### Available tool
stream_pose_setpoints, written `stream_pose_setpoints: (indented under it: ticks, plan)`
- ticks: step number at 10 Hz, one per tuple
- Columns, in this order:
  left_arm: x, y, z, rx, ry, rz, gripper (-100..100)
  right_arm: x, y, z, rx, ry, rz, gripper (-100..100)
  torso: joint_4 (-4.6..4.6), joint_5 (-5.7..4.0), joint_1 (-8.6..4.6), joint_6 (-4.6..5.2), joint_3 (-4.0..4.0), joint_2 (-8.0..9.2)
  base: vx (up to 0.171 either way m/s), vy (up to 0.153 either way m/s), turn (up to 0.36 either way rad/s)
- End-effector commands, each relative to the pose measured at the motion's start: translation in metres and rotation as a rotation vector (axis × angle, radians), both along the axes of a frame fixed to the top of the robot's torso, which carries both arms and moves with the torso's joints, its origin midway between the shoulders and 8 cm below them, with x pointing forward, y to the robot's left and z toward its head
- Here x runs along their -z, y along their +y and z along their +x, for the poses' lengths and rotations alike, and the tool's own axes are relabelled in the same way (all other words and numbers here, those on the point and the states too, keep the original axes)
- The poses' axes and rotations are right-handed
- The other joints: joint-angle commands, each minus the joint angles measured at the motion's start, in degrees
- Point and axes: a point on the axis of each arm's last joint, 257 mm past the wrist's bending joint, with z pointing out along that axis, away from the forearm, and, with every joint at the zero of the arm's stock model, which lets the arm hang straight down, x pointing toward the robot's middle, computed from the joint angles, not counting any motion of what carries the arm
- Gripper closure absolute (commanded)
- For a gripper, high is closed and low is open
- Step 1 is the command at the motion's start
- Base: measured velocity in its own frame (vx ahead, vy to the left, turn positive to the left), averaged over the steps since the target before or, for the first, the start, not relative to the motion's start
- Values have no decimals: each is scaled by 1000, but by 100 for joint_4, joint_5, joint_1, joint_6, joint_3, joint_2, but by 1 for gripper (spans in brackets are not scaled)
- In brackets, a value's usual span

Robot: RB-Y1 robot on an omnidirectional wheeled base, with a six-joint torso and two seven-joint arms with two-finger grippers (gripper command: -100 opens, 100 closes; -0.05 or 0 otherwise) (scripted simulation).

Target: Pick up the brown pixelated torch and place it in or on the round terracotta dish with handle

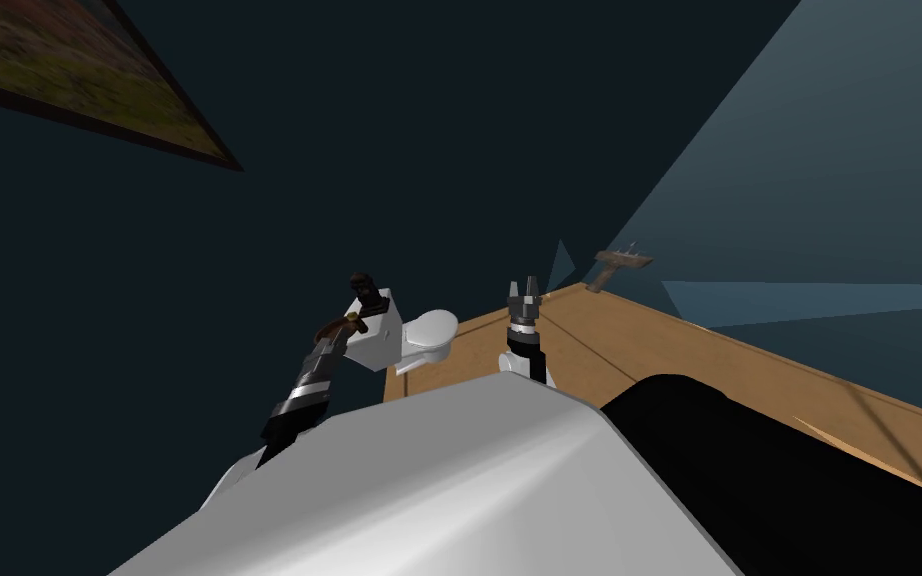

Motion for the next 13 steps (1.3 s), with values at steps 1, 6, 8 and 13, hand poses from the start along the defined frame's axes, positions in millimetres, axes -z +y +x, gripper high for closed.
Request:
stream_pose_setpoints:
  ticks: [1,6,8,13]
  plan:
    - [13,4,0,-17,30,44,-100,0,0,0,0,0,0,0,0,0,0,0,0,0,43,-17,59]
    - [49,13,7,-52,126,171,-100,0,0,0,0,0,0,0,-6,1,2,0,-14,-24,80,-10,55]
    - [64,17,10,-61,167,231,-100,0,0,0,0,0,0,0,-7,0,2,0,-17,-29,107,-11,65]
    - [97,32,19,-77,268,389,-100,0,0,0,0,0,0,0,-7,1,6,1,-19,-31,115,-11,64]
